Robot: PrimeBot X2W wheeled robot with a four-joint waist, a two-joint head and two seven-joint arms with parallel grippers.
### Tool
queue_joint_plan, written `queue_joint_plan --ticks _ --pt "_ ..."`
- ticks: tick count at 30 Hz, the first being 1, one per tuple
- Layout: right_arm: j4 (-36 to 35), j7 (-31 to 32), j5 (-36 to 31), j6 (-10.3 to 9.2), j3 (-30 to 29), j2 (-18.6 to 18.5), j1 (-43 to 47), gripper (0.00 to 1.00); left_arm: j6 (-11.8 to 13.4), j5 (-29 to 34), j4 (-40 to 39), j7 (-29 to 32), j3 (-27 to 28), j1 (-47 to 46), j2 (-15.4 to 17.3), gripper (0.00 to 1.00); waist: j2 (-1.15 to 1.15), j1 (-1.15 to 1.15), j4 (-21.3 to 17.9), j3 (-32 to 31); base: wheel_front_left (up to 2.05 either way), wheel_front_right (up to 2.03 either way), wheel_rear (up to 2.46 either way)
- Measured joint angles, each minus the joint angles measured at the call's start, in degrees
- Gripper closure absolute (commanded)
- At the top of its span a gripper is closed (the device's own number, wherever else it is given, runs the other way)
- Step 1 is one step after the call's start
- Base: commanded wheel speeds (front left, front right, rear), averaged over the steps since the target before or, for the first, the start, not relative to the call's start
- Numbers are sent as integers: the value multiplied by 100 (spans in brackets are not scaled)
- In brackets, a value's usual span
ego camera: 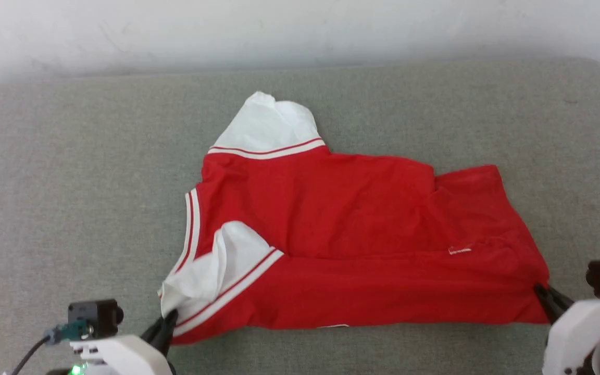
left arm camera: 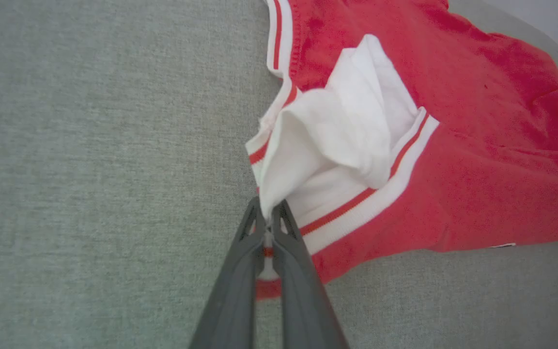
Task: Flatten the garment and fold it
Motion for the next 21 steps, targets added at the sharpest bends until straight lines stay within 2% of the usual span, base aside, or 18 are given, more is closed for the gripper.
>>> queue_joint_plan --ticks 6,14,21 --pt "-380 318 57 0 -172 40 514 100 199 -156 -444 76 83 583 20 100 0 0 49 -271 0 0 0" --pt "-582 825 100 0 -369 90 1085 100 191 -411 -653 360 -100 1235 58 100 0 -1 155 -417 0 0 0" --pt "-475 926 92 0 -360 147 1239 100 192 -458 -446 377 -129 1233 13 100 0 0 201 -484 0 0 0"
